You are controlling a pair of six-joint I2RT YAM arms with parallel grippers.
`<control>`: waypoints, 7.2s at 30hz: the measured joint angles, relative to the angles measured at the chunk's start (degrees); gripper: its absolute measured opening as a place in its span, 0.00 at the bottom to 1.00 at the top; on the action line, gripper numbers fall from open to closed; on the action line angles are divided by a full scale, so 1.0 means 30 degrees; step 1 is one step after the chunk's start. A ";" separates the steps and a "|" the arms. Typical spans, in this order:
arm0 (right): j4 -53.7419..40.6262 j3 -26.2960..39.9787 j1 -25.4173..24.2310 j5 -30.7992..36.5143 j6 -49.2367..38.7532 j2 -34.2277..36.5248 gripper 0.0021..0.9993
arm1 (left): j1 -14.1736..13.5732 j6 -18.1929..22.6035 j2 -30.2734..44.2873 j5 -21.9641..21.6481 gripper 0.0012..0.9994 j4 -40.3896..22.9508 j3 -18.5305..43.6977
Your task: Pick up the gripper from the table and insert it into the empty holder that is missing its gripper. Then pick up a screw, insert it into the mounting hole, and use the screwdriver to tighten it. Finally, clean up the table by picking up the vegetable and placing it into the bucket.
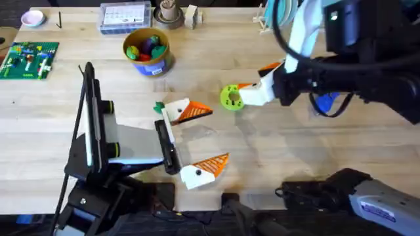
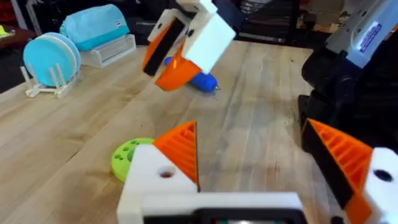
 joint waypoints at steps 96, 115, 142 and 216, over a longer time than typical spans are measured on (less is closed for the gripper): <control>-0.4753 0.9328 0.2504 0.3619 0.1180 0.8088 0.00 | 0.0000 0.0000 0.0002 -0.4603 0.99 -0.0007 0.0000; -0.8032 1.6612 0.5968 0.3627 0.1055 0.9715 0.00 | 0.0000 0.0000 0.0000 -0.4605 0.99 -0.0010 0.0000; -1.0208 1.9198 1.0461 0.3627 -0.0673 1.2285 0.00 | 0.0000 0.0000 0.0000 -0.4605 0.99 -0.0007 0.0000; -1.0104 1.8628 1.1225 0.4173 -0.0424 1.3174 0.00 | 0.0000 -0.0248 0.0022 -0.4597 0.99 -0.0095 0.0000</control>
